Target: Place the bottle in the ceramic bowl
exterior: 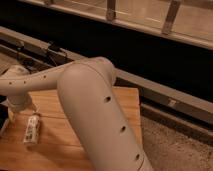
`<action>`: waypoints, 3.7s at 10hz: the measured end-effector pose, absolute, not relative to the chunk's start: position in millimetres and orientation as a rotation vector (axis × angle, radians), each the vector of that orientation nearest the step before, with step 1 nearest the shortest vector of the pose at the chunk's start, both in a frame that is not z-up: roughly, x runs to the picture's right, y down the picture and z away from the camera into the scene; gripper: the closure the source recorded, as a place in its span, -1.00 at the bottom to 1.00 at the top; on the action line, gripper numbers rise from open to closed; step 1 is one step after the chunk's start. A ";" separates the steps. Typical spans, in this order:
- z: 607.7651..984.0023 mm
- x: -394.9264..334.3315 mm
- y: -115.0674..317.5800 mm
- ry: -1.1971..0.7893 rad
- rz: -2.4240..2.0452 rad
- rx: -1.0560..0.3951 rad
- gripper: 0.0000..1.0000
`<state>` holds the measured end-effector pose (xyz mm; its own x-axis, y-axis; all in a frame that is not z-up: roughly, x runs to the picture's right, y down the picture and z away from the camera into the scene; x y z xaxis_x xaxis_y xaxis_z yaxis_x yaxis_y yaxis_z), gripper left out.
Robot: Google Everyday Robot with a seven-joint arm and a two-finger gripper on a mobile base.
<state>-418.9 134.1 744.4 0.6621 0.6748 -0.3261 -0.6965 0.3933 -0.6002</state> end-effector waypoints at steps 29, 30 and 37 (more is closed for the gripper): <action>804.3 -431.6 204.9 0.042 0.798 -0.926 -0.08; 803.5 -433.2 205.3 0.036 0.791 -0.926 0.09; 794.5 -437.5 199.1 -0.014 0.777 -0.909 1.00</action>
